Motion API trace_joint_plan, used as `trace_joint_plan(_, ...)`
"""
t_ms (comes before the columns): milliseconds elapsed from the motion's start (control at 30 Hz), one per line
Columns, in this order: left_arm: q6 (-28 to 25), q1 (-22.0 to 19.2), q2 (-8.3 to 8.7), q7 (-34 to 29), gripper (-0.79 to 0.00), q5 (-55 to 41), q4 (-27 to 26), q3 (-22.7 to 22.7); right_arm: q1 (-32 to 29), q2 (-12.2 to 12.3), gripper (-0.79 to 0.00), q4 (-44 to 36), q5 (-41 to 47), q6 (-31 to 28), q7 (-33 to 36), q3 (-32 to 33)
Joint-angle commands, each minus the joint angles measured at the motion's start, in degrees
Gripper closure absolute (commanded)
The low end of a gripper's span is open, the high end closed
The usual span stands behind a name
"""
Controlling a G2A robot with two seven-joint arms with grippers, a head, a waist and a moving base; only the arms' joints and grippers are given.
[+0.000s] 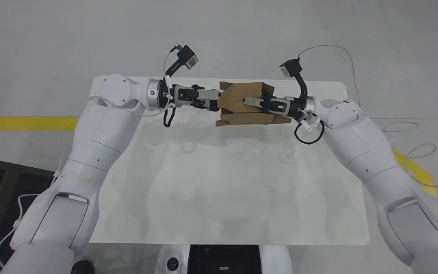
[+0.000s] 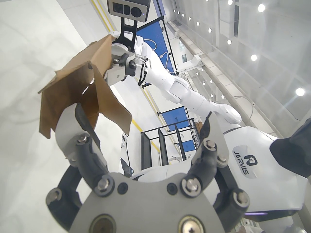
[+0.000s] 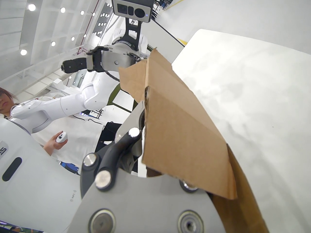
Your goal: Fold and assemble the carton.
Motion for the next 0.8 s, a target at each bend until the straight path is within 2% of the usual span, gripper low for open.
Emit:
trace_joint_plan(0, 0.07, 0.38, 0.15, 0.67, -0.785, 0.44, -0.42, -0.41, -0.58, 0.15, 0.0, -1.53, 0.23, 0.59, 0.6, 0.04)
trace_joint_plan(433, 0.64, 0.97, 0.67, 1.33, -0.785, 1.95, -1.89, -1.89, -3.13, 1.28, 0.0, -10.19, 1.88, 4.36, 4.37, -0.56)
trace_joint_plan(767, 0.73, 0.71, 0.37, 0.45, -0.785, 0.81, -2.21, -1.37, -3.23, 1.7, 0.0, -10.94, 2.11, 4.9, 4.91, -1.01)
